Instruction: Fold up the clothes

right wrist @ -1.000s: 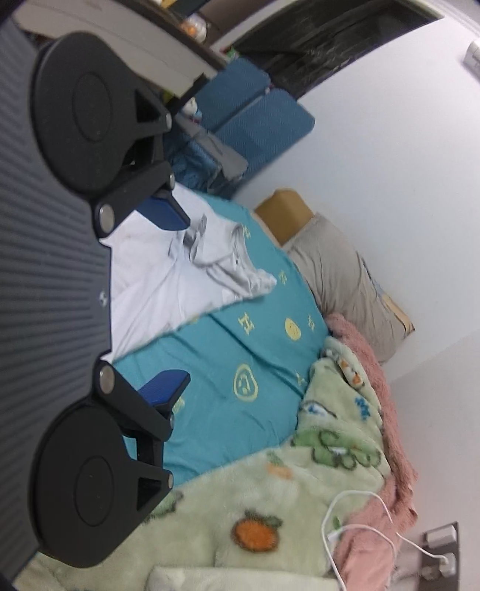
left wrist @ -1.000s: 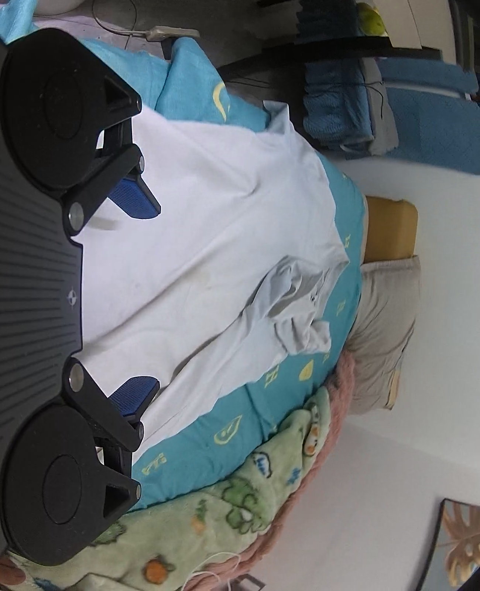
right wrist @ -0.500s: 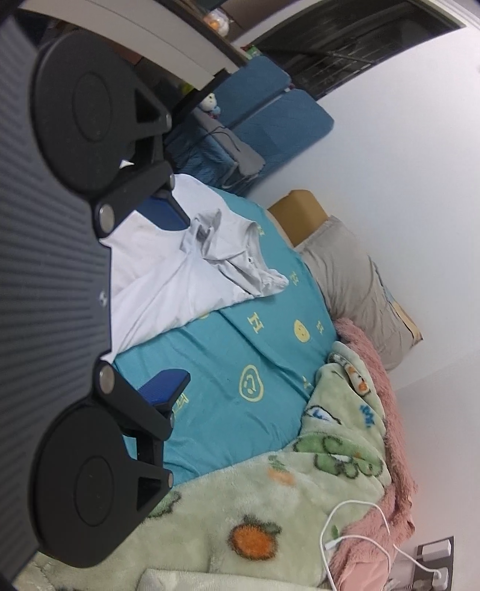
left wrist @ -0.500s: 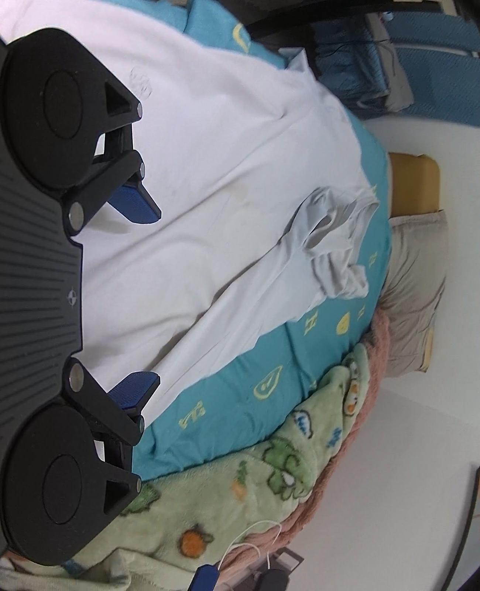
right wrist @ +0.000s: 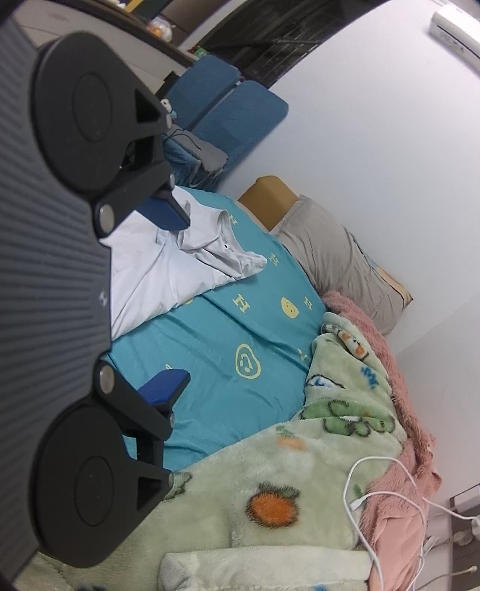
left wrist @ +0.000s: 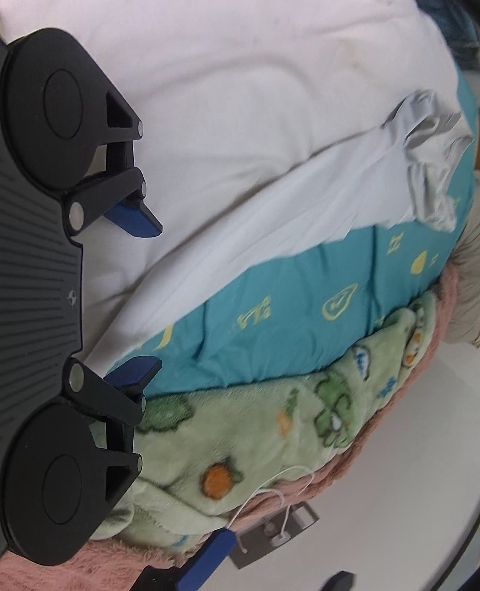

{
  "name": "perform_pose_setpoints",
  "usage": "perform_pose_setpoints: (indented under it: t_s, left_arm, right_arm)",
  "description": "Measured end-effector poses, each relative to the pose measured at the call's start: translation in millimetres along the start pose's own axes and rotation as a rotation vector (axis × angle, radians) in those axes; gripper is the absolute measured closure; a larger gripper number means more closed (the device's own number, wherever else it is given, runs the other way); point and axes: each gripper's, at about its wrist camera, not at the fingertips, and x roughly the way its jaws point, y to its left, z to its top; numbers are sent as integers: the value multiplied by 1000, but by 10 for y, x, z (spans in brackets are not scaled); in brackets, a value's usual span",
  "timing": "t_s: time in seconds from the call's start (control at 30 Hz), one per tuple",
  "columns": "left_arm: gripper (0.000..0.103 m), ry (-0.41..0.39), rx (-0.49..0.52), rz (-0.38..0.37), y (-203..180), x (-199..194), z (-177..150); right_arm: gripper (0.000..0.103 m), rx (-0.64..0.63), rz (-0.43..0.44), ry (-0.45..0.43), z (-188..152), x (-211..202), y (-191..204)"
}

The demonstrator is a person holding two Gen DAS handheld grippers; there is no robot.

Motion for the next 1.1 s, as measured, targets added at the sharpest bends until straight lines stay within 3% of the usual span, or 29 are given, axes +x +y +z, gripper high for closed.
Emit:
perform_pose_setpoints:
  t_s: [0.13,0.23,0.33,0.4,0.5,0.8,1.1]
  left_arm:
    - [38,63,-9,-48,-37,201,-38]
    - [40,59,-16,-52,-40,224,-31]
    - [60,65,-24,-40,-25,230,-10]
    - [80,76,-32,-35,2,240,1]
    - [94,75,-37,-37,25,217,6]
    - [97,45,-75,-90,85,-157,100]
    - [98,33,-149,-116,429,-718,175]
  right_arm:
    - [19,23,2,2,11,16,-47]
    - [19,38,3,7,12,29,-80]
    - [19,45,1,9,10,46,-94]
    - [19,47,-2,12,10,63,-99]
    - [19,49,-9,20,5,85,-106]
    - [19,42,-23,28,-12,101,-103]
    - [19,40,-32,33,-20,103,-98]
